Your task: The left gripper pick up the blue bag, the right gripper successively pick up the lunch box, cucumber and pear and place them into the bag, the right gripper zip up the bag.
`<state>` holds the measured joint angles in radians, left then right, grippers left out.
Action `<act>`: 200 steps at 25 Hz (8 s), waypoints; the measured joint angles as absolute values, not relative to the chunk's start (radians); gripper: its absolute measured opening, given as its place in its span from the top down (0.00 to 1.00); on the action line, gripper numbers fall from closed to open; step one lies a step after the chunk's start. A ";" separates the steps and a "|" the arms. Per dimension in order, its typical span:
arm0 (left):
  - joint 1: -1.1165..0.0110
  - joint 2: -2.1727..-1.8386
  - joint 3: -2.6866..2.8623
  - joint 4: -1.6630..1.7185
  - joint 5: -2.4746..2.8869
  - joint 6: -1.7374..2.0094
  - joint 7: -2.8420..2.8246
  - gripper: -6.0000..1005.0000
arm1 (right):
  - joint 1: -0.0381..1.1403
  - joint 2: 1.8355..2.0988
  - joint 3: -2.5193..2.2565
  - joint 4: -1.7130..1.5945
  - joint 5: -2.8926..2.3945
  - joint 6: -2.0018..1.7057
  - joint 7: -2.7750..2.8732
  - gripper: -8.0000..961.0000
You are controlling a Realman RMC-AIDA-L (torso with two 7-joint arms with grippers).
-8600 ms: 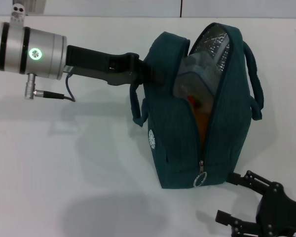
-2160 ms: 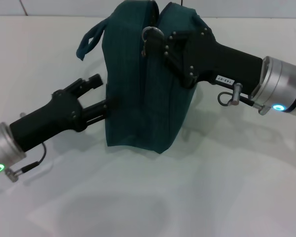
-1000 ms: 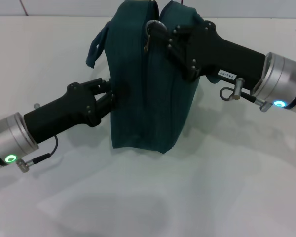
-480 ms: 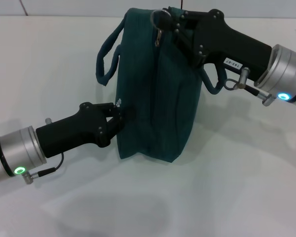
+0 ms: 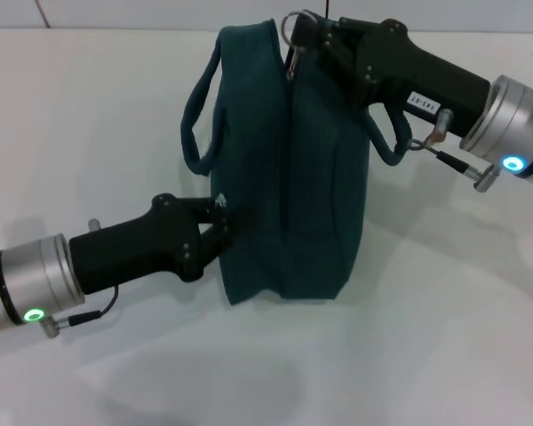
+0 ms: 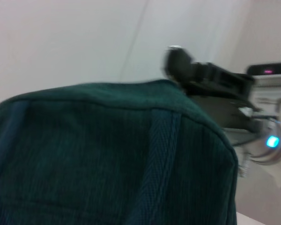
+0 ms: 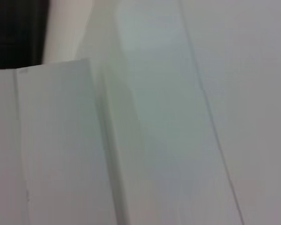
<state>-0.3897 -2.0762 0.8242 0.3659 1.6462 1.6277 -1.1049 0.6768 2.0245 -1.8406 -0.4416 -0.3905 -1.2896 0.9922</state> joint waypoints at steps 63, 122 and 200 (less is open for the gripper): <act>-0.595 -2.083 0.927 1.392 1.987 1.653 -2.263 0.11 | 0.685 2.026 -1.738 -0.392 -0.326 -1.178 1.074 0.98; -0.668 -2.079 1.212 1.483 2.197 1.533 -2.523 0.95 | 0.653 2.028 -1.749 -0.393 -0.317 -1.185 1.104 0.97; -0.106 -2.080 0.792 0.961 1.681 1.754 -1.270 0.17 | 0.389 1.880 -1.655 -0.307 -0.816 -1.735 0.825 0.09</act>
<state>-0.1056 -2.0803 0.7923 0.9608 1.6815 1.7545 -1.2696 0.3889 1.8797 -1.6553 -0.3069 -0.8163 -1.7350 0.8252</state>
